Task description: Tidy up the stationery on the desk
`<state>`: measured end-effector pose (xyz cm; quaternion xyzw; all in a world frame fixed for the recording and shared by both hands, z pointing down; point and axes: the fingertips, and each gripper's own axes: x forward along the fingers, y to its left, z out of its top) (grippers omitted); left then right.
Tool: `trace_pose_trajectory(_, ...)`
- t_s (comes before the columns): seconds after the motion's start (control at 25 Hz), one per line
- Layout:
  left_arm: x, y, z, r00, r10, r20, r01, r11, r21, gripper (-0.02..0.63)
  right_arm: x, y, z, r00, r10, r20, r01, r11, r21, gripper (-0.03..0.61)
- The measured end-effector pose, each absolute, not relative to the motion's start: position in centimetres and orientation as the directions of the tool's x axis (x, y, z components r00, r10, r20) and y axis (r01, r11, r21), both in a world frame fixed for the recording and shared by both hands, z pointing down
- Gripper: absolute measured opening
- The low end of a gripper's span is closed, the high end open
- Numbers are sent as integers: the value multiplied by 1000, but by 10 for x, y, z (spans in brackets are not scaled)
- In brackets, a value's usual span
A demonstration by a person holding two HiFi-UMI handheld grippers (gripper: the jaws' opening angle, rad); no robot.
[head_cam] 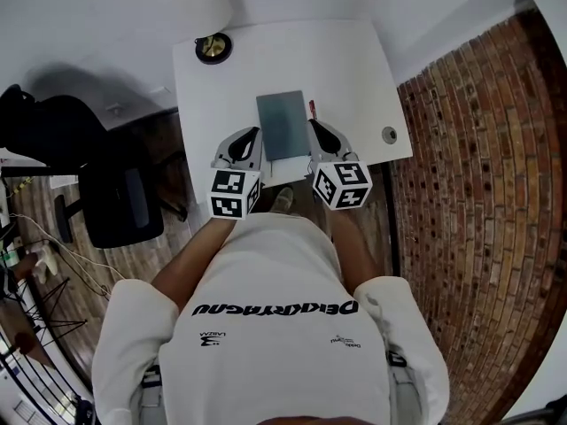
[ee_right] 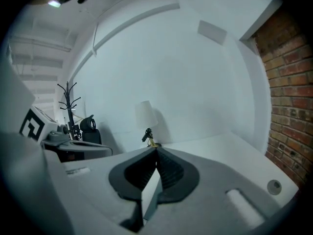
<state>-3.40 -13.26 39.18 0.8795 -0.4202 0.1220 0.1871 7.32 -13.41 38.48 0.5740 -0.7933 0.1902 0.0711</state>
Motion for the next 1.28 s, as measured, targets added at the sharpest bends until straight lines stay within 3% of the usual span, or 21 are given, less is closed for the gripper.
trace_pose_trajectory(0.44, -36, -121, 379, 631, -710, 312, -774, -606, 186, -2, 50, -111, 372, -329, -911, 249, -939, 288, -186, 2)
trace_pose_trajectory(1.28, -30, -119, 374, 630, -721, 287, -775, -605, 181, -2, 60, -106, 370, -305, -922, 239, -947, 265, -183, 2)
